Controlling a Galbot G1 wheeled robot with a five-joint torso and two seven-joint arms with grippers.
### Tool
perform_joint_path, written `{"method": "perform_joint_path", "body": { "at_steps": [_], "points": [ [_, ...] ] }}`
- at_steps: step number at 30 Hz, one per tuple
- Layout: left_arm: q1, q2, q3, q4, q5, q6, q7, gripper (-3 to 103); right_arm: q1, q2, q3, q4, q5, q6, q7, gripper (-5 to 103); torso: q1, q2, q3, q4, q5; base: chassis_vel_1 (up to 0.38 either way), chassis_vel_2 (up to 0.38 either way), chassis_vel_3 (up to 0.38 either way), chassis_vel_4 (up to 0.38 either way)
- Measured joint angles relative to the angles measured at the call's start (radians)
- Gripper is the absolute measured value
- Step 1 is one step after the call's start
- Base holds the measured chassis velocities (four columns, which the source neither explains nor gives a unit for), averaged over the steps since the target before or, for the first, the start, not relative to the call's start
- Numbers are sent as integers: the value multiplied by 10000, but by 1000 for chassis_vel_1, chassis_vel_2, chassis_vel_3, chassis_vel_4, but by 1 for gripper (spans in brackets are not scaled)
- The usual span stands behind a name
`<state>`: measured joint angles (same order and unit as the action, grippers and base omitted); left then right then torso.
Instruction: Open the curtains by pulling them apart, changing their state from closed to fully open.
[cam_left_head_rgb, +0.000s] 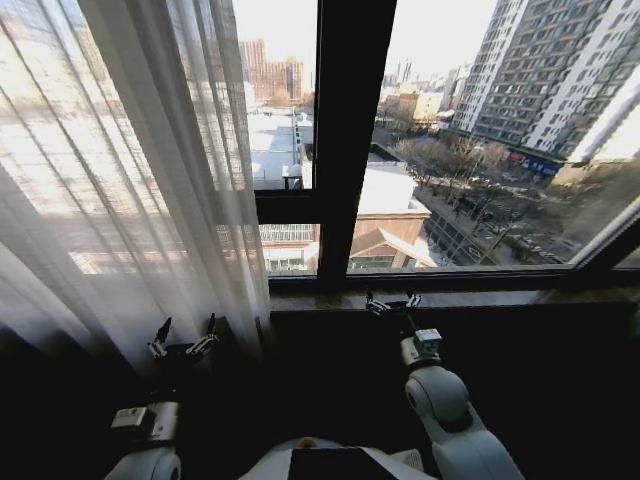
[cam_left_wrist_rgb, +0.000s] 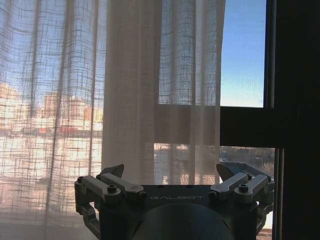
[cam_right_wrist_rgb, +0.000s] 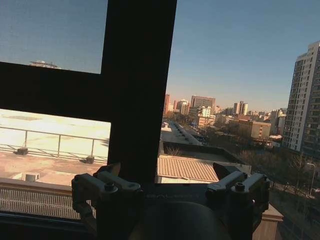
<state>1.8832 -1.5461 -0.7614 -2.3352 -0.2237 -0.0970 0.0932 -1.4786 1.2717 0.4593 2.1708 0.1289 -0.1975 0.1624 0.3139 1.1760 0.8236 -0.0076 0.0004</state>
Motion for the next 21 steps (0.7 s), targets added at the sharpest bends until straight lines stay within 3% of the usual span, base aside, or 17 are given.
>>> {"method": "perform_joint_path", "body": {
  "at_steps": [21],
  "points": [
    [7,-25,21,20,87,-48,12,100,116,54,12,-129,0,44,14,100,0,0,0,0,-2,-41,42,40,-43]
  ]
}}
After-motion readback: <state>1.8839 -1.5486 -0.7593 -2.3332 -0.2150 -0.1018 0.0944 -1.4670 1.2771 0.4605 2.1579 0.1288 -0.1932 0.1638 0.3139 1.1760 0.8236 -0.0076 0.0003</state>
